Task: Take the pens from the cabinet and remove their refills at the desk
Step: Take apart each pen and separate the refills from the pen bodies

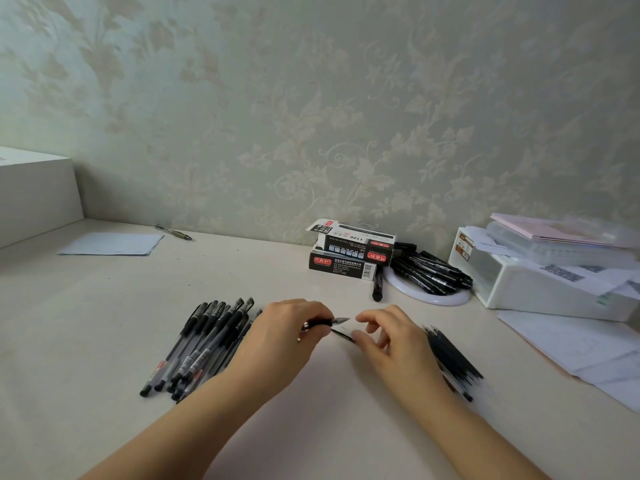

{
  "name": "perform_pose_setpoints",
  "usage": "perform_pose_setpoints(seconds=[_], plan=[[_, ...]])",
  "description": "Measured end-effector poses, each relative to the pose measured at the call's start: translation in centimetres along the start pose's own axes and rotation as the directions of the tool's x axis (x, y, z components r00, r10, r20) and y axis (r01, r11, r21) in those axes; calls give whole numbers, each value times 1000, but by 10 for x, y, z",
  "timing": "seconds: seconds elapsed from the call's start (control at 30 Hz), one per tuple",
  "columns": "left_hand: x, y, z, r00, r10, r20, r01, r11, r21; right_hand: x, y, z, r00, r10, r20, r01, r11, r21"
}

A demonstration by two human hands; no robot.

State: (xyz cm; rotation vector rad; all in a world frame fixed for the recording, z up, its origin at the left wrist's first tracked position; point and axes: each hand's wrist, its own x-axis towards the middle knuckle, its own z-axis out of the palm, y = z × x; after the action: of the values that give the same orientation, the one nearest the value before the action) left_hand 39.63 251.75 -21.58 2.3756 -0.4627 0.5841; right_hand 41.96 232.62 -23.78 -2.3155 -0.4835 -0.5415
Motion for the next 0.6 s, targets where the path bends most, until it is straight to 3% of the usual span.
perform_pose_setpoints(seconds=[0.1,0.27,0.43,0.6], plan=[[-1,0,0,1000,-20,22,19,1000,11,-1,4,7,992,-6,127,18,995,-95],[-2,-3,-1,998,-35,47,32,998,47,0,-3,6,985,-57,162,75,992,-105],[0,-9,-4,998,-52,41,48,995,92,-5,-3,-1,989,-55,137,51,998,30],[0,-9,-4,999,-37,39,33,996,83,-3,-5,-5,998,58,25,-62,969,240]])
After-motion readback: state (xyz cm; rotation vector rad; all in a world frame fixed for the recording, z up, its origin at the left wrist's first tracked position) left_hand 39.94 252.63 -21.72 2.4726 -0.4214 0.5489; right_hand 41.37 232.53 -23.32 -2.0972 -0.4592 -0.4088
